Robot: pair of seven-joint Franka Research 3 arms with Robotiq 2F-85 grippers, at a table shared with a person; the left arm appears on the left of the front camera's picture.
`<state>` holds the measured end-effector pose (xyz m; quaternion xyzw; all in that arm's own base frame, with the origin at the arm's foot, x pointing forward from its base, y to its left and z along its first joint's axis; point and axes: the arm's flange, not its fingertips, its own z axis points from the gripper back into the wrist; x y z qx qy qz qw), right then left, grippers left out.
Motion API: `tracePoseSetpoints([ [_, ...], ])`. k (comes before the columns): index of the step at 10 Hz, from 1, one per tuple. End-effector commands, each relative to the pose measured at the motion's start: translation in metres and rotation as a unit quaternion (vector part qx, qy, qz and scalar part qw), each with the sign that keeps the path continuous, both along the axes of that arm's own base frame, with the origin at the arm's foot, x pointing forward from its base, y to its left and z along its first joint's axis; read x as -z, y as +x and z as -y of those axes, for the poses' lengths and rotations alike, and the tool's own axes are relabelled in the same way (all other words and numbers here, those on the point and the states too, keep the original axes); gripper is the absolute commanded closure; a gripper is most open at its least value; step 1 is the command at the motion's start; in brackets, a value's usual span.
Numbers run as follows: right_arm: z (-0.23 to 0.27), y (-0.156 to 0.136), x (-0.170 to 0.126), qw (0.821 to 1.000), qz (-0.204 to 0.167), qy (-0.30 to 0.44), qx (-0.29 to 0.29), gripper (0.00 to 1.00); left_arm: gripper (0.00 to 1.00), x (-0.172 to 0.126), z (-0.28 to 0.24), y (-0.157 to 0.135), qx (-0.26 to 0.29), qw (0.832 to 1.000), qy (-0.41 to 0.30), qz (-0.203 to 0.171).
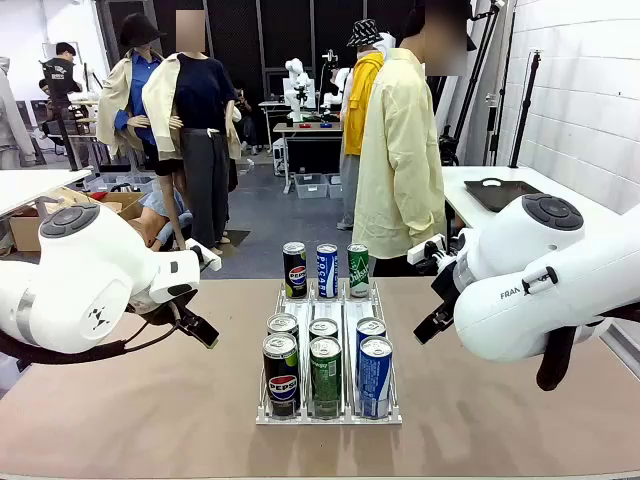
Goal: Retrieve and hand over the desired beverage to the person.
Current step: Pick up a can of the same type that the person held from the Automatic Can Dispenser.
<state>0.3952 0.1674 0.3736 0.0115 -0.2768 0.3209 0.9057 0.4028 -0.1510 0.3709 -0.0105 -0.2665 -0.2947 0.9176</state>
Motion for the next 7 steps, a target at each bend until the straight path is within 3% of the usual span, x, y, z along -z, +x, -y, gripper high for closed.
tracePoseSetpoints([
  [1, 0.0000, 0.0000, 0.0000, 1.000, 0.000, 0.000, 0.000, 0.00, 0.00, -0.0003, 0.0000, 0.0000, 0.000, 1.000, 0.000, 0.000],
  [7, 0.0000, 0.0000, 0.0000, 1.000, 0.000, 0.000, 0.000, 0.00, 0.00, -0.0003, 0.0000, 0.0000, 0.000, 1.000, 0.000, 0.000],
])
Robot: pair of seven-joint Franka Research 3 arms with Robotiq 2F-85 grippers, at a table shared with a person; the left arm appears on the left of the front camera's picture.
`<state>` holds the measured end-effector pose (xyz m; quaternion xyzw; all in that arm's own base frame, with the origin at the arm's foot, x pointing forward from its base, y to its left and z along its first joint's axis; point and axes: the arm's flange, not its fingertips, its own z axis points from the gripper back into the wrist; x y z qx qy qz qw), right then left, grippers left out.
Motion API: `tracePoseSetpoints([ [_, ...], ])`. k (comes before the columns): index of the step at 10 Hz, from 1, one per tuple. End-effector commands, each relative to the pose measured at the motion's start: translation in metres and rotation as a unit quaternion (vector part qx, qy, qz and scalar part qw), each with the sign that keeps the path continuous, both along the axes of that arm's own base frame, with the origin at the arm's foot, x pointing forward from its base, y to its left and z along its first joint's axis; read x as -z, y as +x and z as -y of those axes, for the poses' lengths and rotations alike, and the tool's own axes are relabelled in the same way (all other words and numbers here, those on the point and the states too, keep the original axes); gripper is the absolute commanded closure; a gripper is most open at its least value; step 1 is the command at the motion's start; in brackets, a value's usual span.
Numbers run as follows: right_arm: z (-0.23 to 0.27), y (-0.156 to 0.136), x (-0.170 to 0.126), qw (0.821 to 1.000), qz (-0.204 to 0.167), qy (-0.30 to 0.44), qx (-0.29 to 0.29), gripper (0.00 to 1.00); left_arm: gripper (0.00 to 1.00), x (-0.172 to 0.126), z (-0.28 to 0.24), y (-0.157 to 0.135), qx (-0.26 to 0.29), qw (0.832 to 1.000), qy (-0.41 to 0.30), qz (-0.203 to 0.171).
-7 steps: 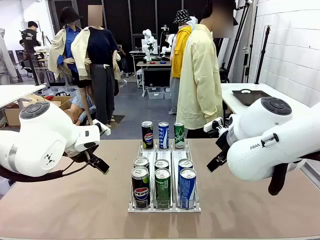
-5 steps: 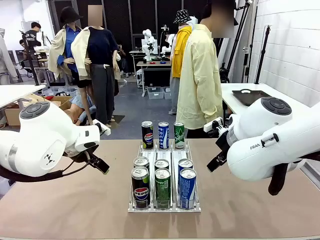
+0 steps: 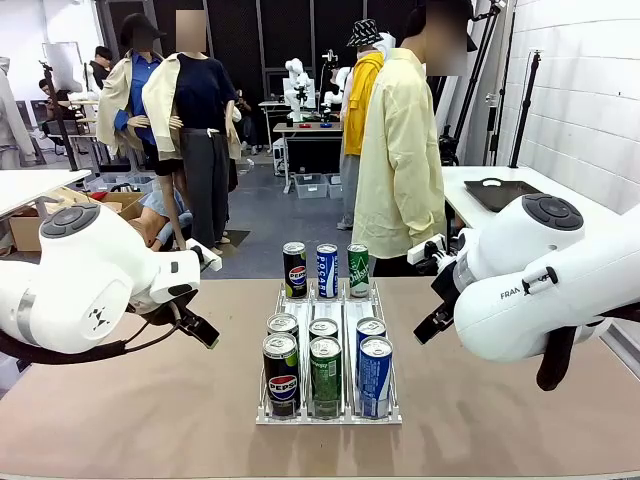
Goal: Retrieve and hand over the desired beverage to the person.
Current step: Pick up a can of the same type that the person held from the Automatic Can Dispenser.
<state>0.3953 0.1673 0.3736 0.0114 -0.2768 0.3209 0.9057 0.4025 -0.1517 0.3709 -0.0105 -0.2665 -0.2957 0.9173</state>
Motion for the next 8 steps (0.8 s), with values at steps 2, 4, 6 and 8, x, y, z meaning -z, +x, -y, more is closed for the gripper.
tracePoseSetpoints([
  [2, 0.0000, 0.0000, 0.0000, 1.000, 0.000, 0.000, 0.000, 0.00, 0.00, -0.0003, -0.0008, 0.0003, -0.001, 1.000, 0.000, 0.000],
  [4, 0.0000, 0.0000, 0.0000, 1.000, 0.000, 0.000, 0.000, 0.00, 0.00, -0.0003, -0.0008, 0.0003, -0.001, 1.000, 0.000, 0.000],
  [6, 0.0000, 0.0000, 0.0000, 1.000, 0.000, 0.000, 0.000, 0.00, 0.00, -0.0003, -0.0008, 0.0003, -0.001, 1.000, 0.000, 0.000],
  [8, 0.0000, 0.0000, 0.0000, 1.000, 0.000, 0.000, 0.000, 0.00, 0.00, -0.0003, -0.0008, 0.0003, -0.001, 1.000, 0.000, 0.000],
])
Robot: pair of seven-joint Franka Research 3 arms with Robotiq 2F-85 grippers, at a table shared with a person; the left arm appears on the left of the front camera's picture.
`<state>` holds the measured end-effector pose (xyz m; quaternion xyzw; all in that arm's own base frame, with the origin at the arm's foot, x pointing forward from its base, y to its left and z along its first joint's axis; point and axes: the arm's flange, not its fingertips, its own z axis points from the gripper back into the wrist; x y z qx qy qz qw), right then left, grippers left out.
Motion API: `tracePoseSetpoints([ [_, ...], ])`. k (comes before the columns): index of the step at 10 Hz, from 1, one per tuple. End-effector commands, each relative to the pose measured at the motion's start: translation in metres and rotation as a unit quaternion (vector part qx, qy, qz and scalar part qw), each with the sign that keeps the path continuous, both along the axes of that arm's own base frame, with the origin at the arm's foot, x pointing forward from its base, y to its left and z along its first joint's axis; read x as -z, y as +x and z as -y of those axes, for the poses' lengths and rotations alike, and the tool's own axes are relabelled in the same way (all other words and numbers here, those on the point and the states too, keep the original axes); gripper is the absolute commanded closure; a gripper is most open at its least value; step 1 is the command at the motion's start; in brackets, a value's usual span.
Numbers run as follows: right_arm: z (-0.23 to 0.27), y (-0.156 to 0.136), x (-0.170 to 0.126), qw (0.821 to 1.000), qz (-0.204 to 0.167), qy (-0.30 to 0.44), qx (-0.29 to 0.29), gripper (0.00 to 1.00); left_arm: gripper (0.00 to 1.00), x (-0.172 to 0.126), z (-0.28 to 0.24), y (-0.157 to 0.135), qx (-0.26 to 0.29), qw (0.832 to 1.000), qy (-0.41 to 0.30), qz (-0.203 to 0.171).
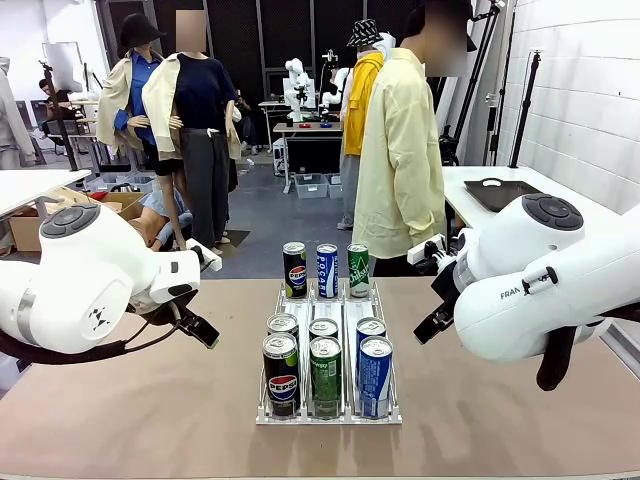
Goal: Retrieve and hand over the desired beverage to the person.
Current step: Pick up a can of the same type that the person held from the Automatic Can Dispenser.
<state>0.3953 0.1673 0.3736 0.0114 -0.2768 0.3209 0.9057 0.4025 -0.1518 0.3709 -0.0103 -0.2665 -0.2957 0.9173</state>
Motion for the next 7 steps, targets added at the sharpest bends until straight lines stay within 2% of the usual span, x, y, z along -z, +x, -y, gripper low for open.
tracePoseSetpoints([
  [1, 0.000, 0.000, 0.000, 1.000, 0.000, 0.000, 0.000, 0.00, 0.00, 0.000, -0.001, 0.000, -0.001, 1.000, -0.001, 0.000],
  [4, 0.000, 0.000, 0.000, 1.000, 0.000, 0.000, 0.000, 0.00, 0.00, 0.000, 0.000, 0.000, 0.000, 1.000, 0.000, 0.000],
  [5, 0.000, 0.000, 0.000, 1.000, 0.000, 0.000, 0.000, 0.00, 0.00, -0.012, -0.003, 0.002, -0.002, 1.000, 0.006, -0.015],
  [6, 0.011, 0.003, -0.019, 1.000, -0.019, 0.002, 0.005, 0.00, 0.00, -0.029, -0.008, 0.004, 0.017, 0.999, -0.019, -0.038],
  [7, 0.022, 0.007, -0.038, 0.999, -0.028, 0.020, 0.005, 0.00, 0.00, -0.047, -0.020, 0.010, 0.003, 0.999, -0.025, -0.032],
])
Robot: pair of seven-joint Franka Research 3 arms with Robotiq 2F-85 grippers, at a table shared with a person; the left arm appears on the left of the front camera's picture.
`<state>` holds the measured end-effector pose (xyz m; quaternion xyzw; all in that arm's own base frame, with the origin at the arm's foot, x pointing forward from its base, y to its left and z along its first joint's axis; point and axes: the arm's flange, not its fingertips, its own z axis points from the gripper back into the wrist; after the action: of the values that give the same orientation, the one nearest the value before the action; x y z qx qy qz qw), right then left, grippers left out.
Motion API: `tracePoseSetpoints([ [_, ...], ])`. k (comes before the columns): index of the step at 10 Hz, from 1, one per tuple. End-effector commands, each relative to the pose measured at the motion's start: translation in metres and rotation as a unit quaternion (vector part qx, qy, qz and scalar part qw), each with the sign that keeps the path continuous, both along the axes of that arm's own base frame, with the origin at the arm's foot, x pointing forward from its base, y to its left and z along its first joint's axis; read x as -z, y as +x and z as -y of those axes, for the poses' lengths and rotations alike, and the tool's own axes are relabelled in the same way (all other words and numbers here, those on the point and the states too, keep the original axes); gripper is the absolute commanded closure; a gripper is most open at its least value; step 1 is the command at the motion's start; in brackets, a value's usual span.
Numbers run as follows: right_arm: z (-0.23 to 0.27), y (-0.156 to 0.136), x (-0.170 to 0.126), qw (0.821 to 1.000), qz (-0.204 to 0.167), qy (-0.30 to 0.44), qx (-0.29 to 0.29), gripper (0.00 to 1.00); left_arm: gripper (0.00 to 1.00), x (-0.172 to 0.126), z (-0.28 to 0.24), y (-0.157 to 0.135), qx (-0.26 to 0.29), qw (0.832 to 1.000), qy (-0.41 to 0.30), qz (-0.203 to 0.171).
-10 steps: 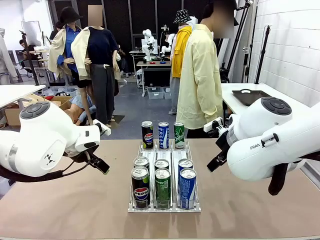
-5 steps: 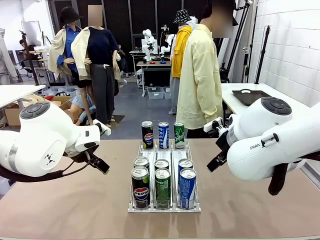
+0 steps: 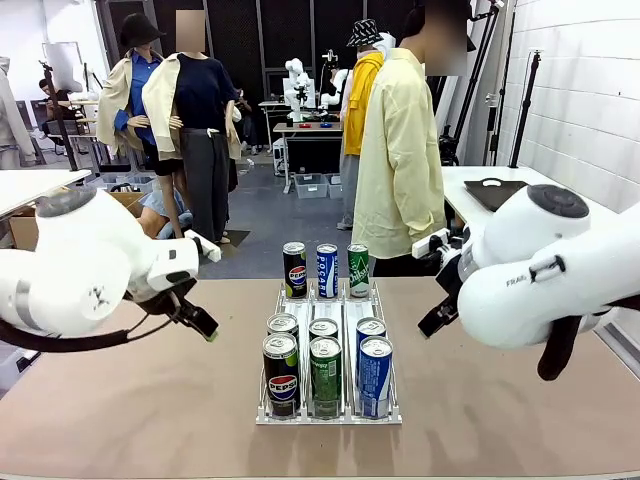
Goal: Retrieve and hand over the desired beverage to the person.
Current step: Pick up a can of the same type that the person held from the Automatic Can Dispenser.
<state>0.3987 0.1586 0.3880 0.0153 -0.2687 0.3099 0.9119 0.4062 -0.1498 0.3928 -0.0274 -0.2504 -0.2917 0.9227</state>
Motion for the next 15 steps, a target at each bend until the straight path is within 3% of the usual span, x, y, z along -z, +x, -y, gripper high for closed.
tracePoseSetpoints([
  [1, 0.025, 0.009, -0.046, 0.999, -0.035, 0.039, -0.004, 0.00, 0.00, -0.047, -0.034, 0.017, 0.021, 0.999, -0.034, -0.029],
  [4, 0.075, 0.031, -0.101, 0.987, -0.088, 0.131, 0.038, 0.00, 0.00, -0.106, -0.088, 0.040, 0.018, 0.979, -0.173, -0.101],
  [6, 0.121, 0.035, -0.118, 0.964, -0.101, 0.242, 0.035, 0.00, 0.00, -0.127, -0.138, 0.041, -0.016, 0.940, -0.320, -0.119],
  [8, 0.174, 0.031, -0.121, 0.925, -0.111, 0.363, 0.009, 0.00, 0.00, -0.131, -0.189, 0.025, -0.032, 0.910, -0.401, -0.101],
  [10, 0.221, 0.015, -0.112, 0.881, -0.085, 0.465, -0.008, 0.00, 0.00, -0.115, -0.230, 0.010, -0.033, 0.885, -0.454, -0.094],
  [12, 0.252, 0.002, -0.099, 0.843, -0.061, 0.535, -0.018, 0.00, 0.00, -0.103, -0.259, -0.008, -0.055, 0.864, -0.496, -0.059],
  [13, 0.259, -0.003, -0.094, 0.830, -0.055, 0.555, -0.022, 0.00, 0.00, -0.101, -0.262, -0.013, -0.057, 0.860, -0.504, -0.058],
  [15, 0.260, -0.004, -0.092, 0.821, -0.055, 0.567, -0.037, 0.00, 0.00, -0.102, -0.257, -0.007, -0.050, 0.856, -0.510, -0.060],
])
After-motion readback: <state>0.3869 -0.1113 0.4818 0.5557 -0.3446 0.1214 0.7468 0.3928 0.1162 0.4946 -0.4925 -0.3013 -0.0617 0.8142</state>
